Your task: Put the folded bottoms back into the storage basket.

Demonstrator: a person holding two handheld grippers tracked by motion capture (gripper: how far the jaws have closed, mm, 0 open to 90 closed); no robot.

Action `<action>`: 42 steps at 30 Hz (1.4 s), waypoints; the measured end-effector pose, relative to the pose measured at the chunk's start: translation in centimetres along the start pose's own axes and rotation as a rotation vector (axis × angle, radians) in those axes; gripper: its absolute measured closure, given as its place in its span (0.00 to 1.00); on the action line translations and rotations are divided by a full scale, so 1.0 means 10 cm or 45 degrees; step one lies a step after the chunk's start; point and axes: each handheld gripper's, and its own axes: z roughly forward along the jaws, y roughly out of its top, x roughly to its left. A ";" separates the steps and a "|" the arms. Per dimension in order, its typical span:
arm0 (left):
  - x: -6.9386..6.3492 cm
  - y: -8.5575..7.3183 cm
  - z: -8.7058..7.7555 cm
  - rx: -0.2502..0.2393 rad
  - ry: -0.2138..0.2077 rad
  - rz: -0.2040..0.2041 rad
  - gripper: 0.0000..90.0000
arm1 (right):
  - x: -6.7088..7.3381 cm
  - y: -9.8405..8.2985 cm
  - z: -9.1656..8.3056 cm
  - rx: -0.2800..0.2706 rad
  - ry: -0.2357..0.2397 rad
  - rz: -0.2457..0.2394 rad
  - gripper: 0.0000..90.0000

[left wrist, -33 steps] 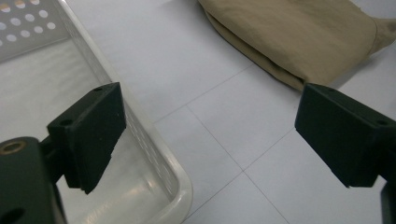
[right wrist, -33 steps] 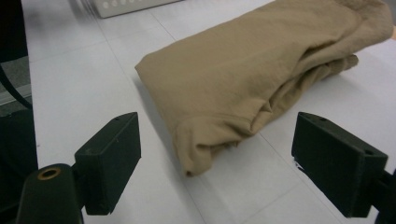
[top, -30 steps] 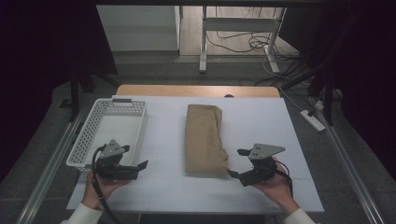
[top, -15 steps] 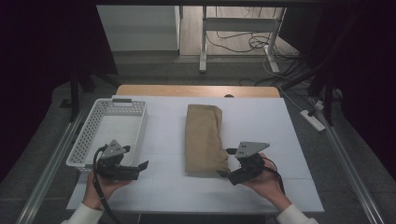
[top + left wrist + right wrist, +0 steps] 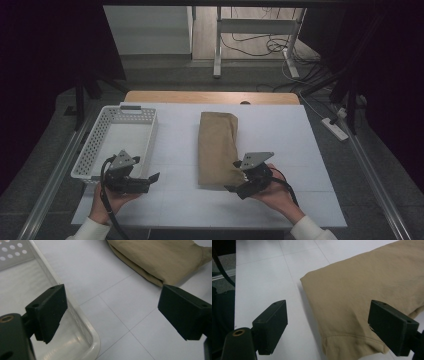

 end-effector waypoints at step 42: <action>-0.02 -0.02 0.03 0.018 -0.005 0.013 0.11 | -0.16 -0.15 0.48 0.326 -0.082 -0.039 0.27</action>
